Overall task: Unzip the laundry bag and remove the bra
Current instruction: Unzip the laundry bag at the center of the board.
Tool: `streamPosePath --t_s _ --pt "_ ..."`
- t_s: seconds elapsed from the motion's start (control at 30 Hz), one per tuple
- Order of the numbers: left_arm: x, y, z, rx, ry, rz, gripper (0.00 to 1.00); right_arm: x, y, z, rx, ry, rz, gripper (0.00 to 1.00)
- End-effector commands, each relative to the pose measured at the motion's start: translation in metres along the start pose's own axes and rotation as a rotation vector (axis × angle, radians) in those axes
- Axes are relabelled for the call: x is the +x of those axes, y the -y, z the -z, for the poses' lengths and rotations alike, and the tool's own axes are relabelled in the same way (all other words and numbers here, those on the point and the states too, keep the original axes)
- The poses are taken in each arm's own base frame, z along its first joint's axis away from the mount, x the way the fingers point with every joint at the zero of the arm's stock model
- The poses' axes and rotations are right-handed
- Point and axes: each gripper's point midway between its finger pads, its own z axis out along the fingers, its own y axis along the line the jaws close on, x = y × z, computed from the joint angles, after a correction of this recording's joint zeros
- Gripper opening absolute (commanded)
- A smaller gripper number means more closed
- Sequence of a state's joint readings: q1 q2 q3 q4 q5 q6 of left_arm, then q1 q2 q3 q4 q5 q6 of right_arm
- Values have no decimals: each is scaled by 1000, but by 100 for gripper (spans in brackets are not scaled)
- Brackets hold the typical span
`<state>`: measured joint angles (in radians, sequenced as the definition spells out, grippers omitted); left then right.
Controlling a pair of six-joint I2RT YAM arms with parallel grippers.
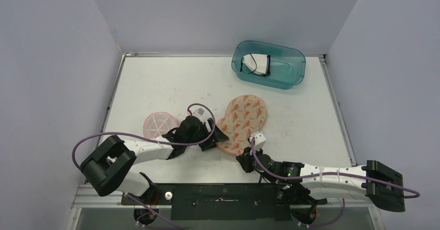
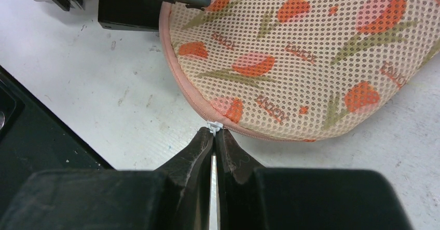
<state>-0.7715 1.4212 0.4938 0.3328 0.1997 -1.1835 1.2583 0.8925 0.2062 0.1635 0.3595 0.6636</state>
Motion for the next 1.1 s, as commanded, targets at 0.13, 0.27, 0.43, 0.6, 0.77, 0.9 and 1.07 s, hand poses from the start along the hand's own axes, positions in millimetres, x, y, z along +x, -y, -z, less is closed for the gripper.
streamPosePath --t_s 0.13,0.27,0.43,0.6,0.77,0.9,1.07 --pt "8 12 33 24 45 -5 83 -22 -21 -6 -58 69 -16 5" --pt "23 11 45 23 70 34 84 -31 -35 -11 -93 87 -16 5" --pt "37 18 52 65 81 78 84 -36 -56 -19 -141 83 6 5" --pt "37 20 46 53 101 92 81 -42 -69 -25 -169 87 16 5" --pt "24 14 39 33 169 145 66 -46 -79 -24 -200 99 8 5" --pt "17 13 35 12 198 153 51 -47 -81 -21 -208 104 10 5" --pt "13 5 34 -13 219 170 32 -46 -77 -17 -200 104 8 5"
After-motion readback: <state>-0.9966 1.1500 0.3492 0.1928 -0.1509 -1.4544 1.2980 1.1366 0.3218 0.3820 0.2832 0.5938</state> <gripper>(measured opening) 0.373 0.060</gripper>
